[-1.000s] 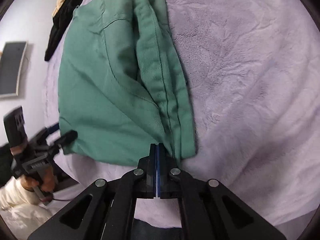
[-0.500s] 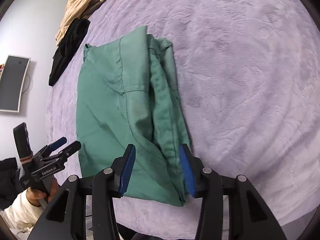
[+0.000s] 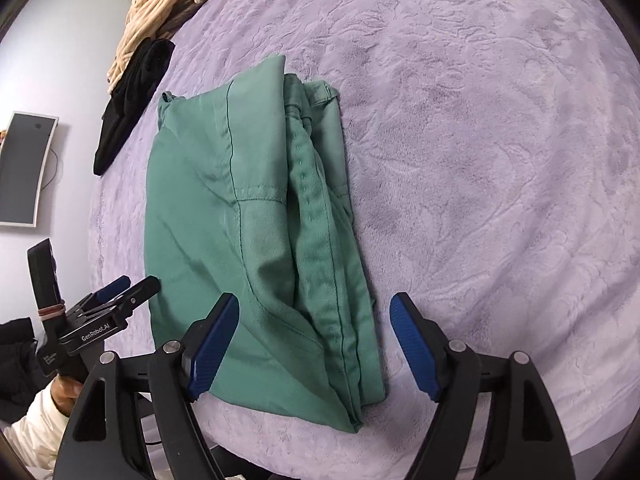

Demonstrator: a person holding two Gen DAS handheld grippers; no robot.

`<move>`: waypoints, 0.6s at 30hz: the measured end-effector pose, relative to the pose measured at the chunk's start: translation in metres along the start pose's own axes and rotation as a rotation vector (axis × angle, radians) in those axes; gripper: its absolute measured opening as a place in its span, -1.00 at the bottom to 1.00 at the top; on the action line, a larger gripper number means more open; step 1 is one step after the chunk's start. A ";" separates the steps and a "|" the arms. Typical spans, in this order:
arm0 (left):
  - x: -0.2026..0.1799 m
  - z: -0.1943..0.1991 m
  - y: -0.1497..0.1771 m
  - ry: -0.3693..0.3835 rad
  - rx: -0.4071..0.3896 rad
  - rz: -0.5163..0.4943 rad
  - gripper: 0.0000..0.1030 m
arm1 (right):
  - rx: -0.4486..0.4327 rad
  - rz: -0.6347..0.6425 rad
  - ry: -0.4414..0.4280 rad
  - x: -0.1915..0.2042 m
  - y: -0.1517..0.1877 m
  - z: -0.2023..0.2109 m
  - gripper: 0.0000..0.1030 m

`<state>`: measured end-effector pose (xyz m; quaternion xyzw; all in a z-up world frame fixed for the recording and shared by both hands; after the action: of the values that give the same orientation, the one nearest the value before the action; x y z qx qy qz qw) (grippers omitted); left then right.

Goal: Fold small clothes
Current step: 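Open the right gripper and release the folded green shirt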

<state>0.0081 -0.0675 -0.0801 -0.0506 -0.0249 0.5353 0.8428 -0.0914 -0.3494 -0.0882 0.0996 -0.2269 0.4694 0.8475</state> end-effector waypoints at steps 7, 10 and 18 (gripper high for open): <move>0.001 -0.008 -0.013 -0.008 0.003 0.013 0.99 | 0.031 0.012 -0.010 -0.002 -0.014 -0.010 0.57; 0.000 -0.012 -0.017 0.008 0.013 0.004 0.99 | 0.039 0.002 -0.033 -0.004 -0.021 -0.015 0.57; 0.003 -0.018 -0.029 0.106 0.018 0.019 0.99 | 0.070 -0.023 -0.133 -0.009 -0.040 -0.025 0.57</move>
<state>0.0372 -0.0780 -0.0944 -0.0714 0.0249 0.5400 0.8382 -0.0547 -0.3682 -0.1124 0.1627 -0.2652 0.4595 0.8319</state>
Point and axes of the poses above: each gripper's, at about its wrist camera, not at the fingertips, and z roughly against the way its jaws point, x to its left, y to its underside, the point moved 3 cm from there along -z, roughly the way its jaws point, and after that the axes turned 2 degrees about x, right-handed, at the moved point
